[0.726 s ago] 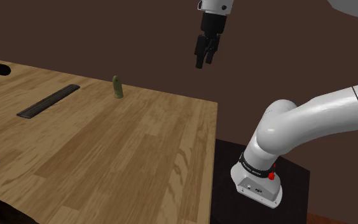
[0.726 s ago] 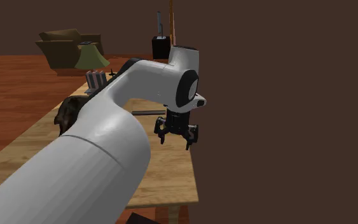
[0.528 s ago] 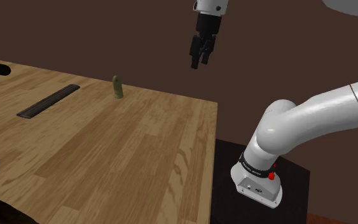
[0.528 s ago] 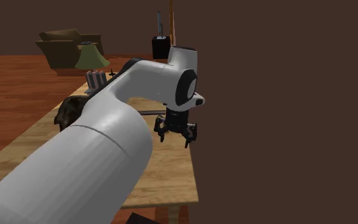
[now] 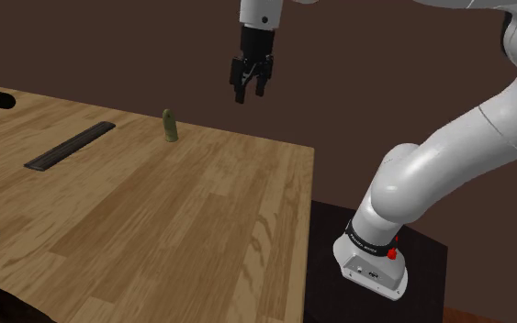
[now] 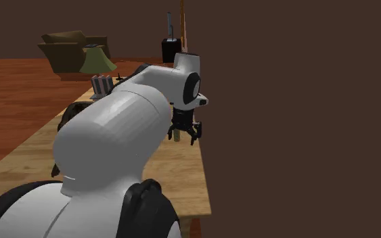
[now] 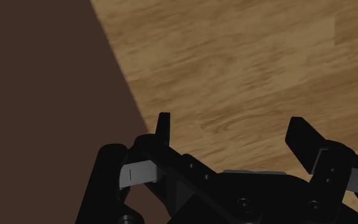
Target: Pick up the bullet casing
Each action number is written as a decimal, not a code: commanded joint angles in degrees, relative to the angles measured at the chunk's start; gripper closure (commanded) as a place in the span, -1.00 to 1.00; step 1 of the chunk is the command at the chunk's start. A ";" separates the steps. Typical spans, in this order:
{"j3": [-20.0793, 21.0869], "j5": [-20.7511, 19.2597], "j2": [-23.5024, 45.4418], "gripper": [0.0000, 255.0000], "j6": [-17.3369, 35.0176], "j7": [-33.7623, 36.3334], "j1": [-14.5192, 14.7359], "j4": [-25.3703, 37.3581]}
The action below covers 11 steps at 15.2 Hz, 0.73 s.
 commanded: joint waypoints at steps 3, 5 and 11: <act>2.38 -0.10 8.66 -1.00 3.21 3.32 0.30 5.97; 3.41 -0.48 12.86 -1.00 4.39 4.97 0.47 9.21; 5.90 -2.82 26.05 -1.00 6.27 10.10 1.39 20.97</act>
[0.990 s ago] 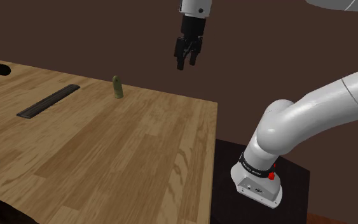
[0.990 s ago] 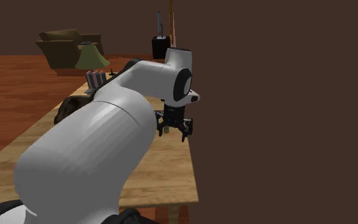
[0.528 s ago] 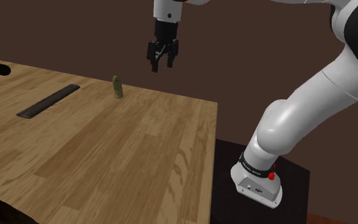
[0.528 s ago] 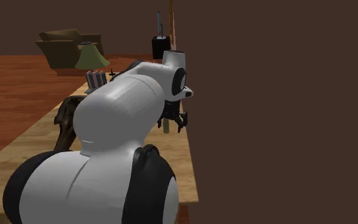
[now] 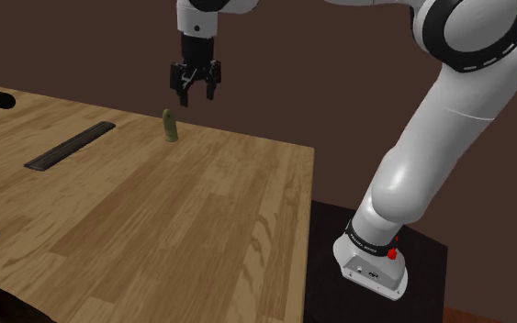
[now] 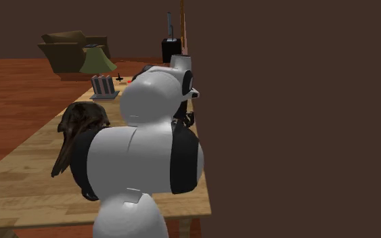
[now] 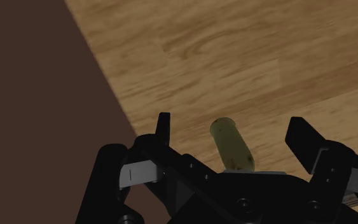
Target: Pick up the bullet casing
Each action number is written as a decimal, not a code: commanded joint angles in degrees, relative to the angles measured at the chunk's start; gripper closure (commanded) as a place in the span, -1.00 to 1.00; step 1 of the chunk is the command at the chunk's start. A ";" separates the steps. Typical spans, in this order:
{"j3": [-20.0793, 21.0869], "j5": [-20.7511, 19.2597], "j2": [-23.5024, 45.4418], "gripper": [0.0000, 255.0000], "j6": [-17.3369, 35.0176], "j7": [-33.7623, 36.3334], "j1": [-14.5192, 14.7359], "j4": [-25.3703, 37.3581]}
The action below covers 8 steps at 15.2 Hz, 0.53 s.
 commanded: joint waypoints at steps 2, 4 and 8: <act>0.98 -1.64 7.26 -1.00 0.30 2.65 0.74 7.14; 1.40 -2.86 12.06 -1.00 -0.06 4.32 1.45 12.35; 1.60 -4.14 17.15 -1.00 -0.05 5.89 2.40 17.47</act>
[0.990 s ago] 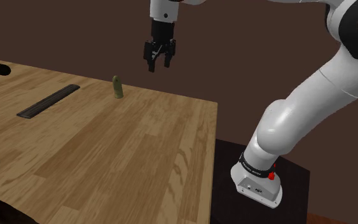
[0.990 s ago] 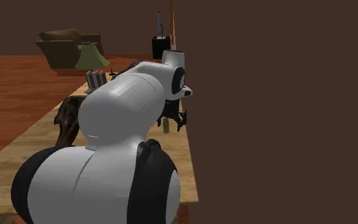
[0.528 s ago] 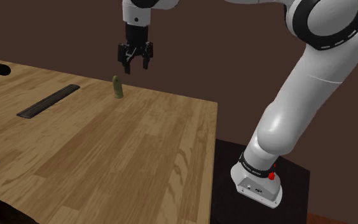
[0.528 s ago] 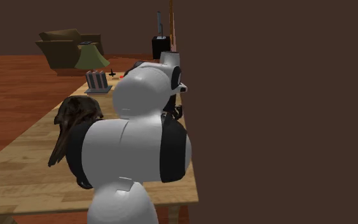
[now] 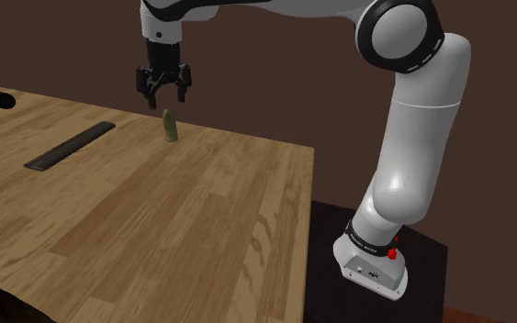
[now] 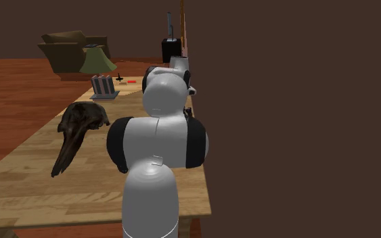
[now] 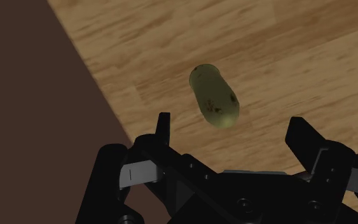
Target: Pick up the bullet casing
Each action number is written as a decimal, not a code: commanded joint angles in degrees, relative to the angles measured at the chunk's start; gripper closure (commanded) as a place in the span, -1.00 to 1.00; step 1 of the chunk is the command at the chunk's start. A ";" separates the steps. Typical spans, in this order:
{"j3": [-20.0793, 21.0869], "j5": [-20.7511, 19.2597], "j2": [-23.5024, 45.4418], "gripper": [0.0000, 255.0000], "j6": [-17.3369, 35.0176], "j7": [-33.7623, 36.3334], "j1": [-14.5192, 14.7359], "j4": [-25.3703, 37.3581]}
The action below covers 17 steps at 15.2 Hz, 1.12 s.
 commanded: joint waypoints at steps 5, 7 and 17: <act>-0.01 -0.10 0.53 -1.00 4.29 0.00 0.07 -3.70; -0.02 -0.10 0.57 -1.00 5.48 -0.07 0.06 -4.86; -0.03 -0.09 0.54 1.00 5.39 -0.08 0.05 -4.80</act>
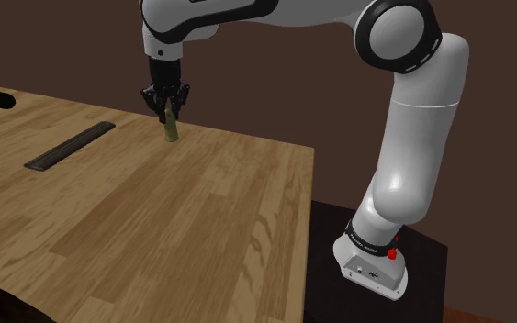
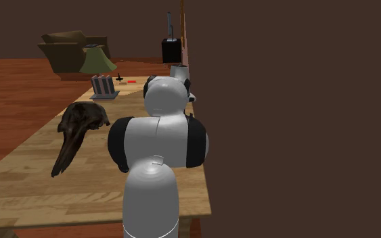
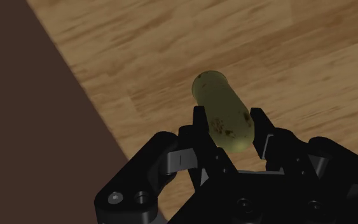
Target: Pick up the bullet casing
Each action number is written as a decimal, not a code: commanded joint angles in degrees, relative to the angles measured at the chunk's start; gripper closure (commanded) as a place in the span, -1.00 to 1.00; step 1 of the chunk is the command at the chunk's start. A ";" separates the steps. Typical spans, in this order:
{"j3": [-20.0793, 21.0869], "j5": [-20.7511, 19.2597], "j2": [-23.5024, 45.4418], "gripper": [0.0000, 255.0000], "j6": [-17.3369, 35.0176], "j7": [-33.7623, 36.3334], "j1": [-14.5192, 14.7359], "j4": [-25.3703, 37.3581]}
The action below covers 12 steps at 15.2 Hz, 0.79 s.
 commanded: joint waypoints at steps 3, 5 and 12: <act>0.03 0.00 -0.02 1.00 -1.42 0.09 0.04 1.38; 0.05 -0.02 0.00 1.00 -2.96 0.19 0.07 2.94; 0.11 -0.18 0.46 1.00 -8.52 0.57 0.23 8.97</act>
